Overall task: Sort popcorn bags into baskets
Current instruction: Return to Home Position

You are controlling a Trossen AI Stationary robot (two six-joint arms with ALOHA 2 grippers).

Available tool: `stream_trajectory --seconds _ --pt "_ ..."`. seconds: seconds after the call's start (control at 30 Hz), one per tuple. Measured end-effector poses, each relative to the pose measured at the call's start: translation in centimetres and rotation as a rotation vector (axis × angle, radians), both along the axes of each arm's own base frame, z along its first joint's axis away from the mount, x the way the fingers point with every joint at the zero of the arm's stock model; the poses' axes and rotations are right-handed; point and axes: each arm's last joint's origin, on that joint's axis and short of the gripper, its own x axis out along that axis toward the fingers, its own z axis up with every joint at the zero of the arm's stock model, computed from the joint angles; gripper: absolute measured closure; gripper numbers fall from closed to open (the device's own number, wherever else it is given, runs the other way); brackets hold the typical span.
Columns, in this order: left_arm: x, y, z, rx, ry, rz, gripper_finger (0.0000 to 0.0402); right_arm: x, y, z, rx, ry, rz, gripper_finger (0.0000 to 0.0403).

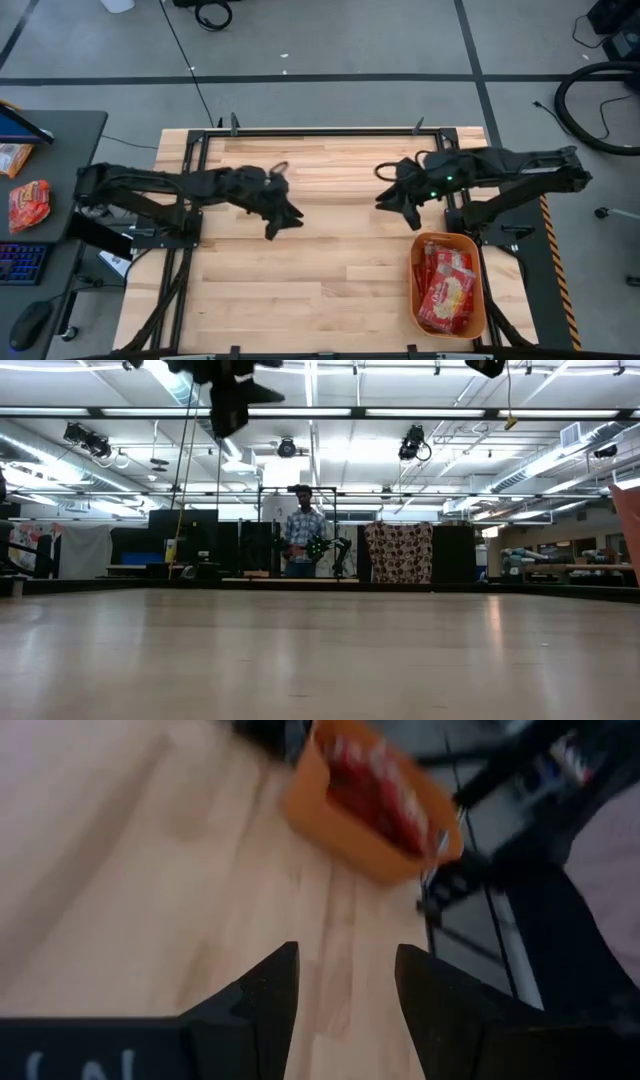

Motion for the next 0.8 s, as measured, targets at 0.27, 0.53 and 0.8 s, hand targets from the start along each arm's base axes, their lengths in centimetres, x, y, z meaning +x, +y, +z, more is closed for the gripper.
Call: stream_trajectory --seconds 0.27,0.53,0.8 --pt "-3.6 1.1 4.0 0.014 -0.151 0.104 0.023 -2.2 -0.7 -1.5 -0.045 -0.101 -0.116 0.0291" --pt "-6.8 1.5 5.4 0.056 -0.167 0.195 0.023 -3.2 -0.9 -3.0 0.016 -0.224 -0.169 0.0291" --pt "-10.8 1.4 6.9 0.101 -0.249 0.28 0.023 -5.3 -1.2 -3.5 0.052 -0.351 -0.197 0.0291"
